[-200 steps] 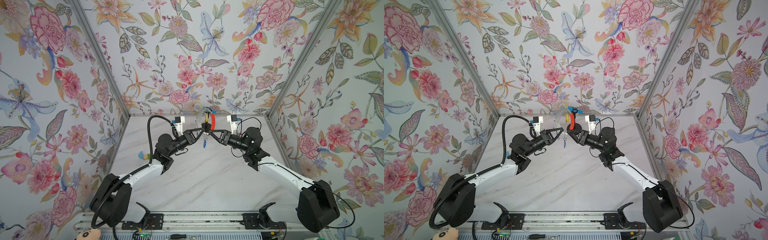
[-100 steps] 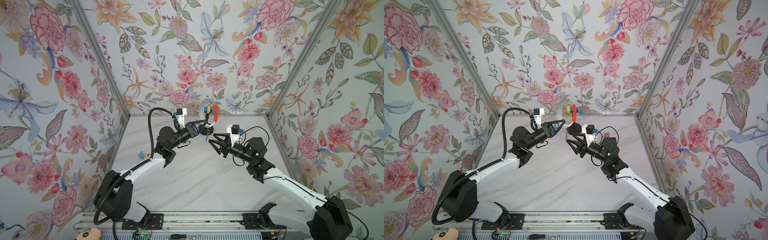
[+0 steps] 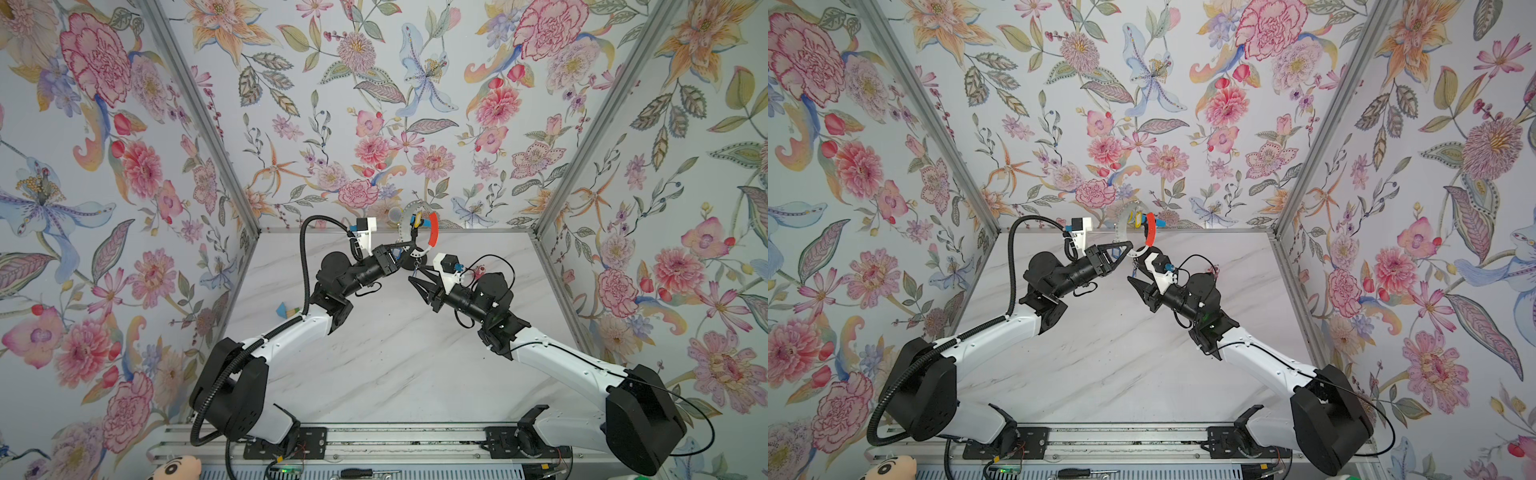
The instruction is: Remove the keys from the keyring
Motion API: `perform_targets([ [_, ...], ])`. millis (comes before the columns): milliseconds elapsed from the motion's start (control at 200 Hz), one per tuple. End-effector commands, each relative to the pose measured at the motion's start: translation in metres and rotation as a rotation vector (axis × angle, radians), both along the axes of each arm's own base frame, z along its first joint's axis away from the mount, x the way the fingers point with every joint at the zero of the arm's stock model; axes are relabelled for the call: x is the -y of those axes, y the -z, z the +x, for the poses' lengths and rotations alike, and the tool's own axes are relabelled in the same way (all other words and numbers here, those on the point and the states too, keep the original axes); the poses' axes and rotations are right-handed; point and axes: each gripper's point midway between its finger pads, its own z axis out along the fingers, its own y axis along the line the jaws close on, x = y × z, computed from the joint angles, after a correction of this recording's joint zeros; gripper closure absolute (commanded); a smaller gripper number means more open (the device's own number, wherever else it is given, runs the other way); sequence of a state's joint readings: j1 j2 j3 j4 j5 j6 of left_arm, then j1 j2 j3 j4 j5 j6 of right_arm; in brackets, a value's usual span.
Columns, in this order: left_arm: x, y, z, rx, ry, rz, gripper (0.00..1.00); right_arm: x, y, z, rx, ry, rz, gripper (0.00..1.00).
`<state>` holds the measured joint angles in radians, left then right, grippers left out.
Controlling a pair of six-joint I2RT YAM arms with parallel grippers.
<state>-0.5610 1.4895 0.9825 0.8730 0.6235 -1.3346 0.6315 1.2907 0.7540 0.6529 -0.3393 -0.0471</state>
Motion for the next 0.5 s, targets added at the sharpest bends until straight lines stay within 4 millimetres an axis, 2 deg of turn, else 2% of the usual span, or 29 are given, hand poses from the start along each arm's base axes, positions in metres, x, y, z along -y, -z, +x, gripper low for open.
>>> perform_targets([
  [0,-0.001,-0.02,0.001,0.067,-0.007,-0.023,1.0,-0.001,-0.026,0.006,0.074,0.033,0.051,0.63],
  [250,-0.001,-0.017,0.002,0.062,-0.012,-0.019,1.0,0.004,-0.025,0.018,0.042,0.098,0.068,0.75],
  [495,-0.002,-0.016,0.003,0.06,-0.021,-0.013,1.0,0.004,-0.022,0.013,0.03,0.08,0.066,0.97],
])
